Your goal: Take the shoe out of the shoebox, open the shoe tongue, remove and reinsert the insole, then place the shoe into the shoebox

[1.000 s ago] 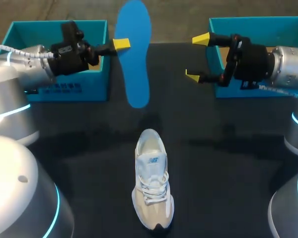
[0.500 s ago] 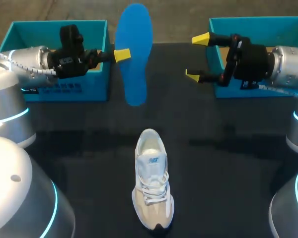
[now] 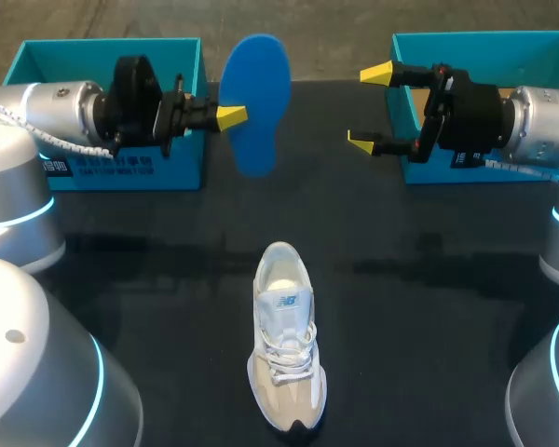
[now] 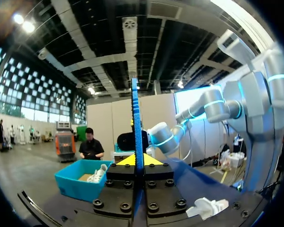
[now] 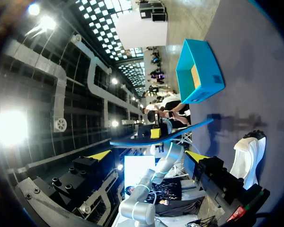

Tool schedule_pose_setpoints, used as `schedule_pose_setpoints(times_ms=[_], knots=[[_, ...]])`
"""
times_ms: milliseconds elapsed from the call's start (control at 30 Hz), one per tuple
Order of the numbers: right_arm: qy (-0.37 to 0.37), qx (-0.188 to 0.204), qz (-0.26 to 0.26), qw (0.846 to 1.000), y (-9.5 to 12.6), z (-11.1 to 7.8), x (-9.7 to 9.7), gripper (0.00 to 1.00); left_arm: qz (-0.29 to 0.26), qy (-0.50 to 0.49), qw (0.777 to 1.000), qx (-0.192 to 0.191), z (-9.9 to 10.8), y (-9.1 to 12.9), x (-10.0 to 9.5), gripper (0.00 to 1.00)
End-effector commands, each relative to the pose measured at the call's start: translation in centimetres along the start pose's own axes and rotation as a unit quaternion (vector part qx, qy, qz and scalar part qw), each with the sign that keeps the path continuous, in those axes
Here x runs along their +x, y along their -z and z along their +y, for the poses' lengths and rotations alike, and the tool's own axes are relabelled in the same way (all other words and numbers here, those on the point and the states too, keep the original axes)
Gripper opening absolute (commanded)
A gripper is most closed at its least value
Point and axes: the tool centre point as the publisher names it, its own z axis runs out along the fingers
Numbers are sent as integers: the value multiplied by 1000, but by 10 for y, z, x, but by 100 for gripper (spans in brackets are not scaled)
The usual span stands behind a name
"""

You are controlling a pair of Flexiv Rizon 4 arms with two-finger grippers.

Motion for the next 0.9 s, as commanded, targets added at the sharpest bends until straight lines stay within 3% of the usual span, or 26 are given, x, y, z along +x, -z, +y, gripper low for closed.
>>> schedule_pose_setpoints(times_ms=[33, 433, 600, 667, 767, 900], knots=[[0, -1, 0, 1000, -2, 0, 0, 100, 111, -527, 842, -38, 2, 2, -4, 0], [0, -1, 0, 1000, -2, 0, 0, 100, 111, -527, 842, -38, 2, 2, -4, 0], [0, -1, 0, 1000, -2, 0, 0, 100, 140, -622, 769, -50, 2, 5, -5, 0], [0, -1, 0, 1000, -2, 0, 0, 100, 141, -624, 769, 1, 3, 5, -4, 0], [0, -1, 0, 1000, -2, 0, 0, 100, 148, -660, 736, 8, 2, 3, 0, 0], [0, -1, 0, 1000, -2, 0, 0, 100, 156, -708, 688, -22, 6, -4, 5, 0]])
